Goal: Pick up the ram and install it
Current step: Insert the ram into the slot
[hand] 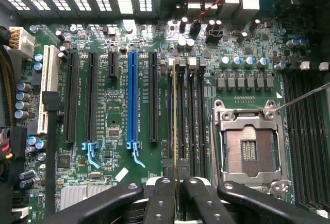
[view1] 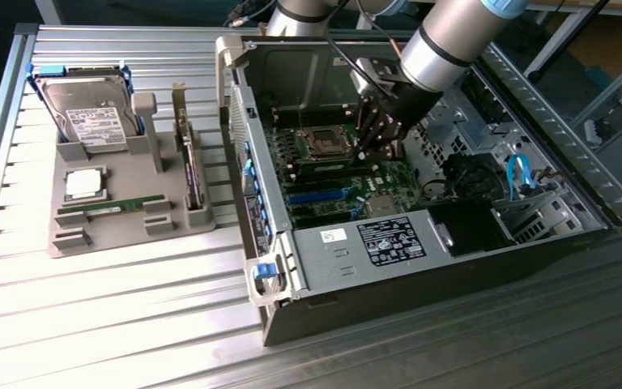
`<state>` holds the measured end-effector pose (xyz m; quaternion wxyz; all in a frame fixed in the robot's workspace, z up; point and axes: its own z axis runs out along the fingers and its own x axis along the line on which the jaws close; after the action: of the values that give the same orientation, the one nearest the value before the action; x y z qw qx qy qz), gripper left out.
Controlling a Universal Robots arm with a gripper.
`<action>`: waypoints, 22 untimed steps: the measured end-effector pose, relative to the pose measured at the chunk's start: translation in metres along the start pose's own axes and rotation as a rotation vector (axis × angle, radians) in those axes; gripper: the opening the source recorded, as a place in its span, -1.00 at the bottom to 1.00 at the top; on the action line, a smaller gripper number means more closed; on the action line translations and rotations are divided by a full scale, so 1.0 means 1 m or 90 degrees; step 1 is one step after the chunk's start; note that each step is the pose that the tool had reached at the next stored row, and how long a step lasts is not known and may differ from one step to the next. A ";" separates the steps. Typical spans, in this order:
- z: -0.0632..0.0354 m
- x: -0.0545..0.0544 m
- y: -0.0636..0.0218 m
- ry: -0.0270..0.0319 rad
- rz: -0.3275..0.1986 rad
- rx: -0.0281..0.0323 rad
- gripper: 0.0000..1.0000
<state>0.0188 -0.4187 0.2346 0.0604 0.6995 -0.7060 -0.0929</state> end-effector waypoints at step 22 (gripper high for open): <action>0.0015 0.000 0.0005 0.0003 -0.002 0.0014 -0.76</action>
<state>0.0180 -0.4184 0.2332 0.0597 0.7004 -0.7053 -0.0920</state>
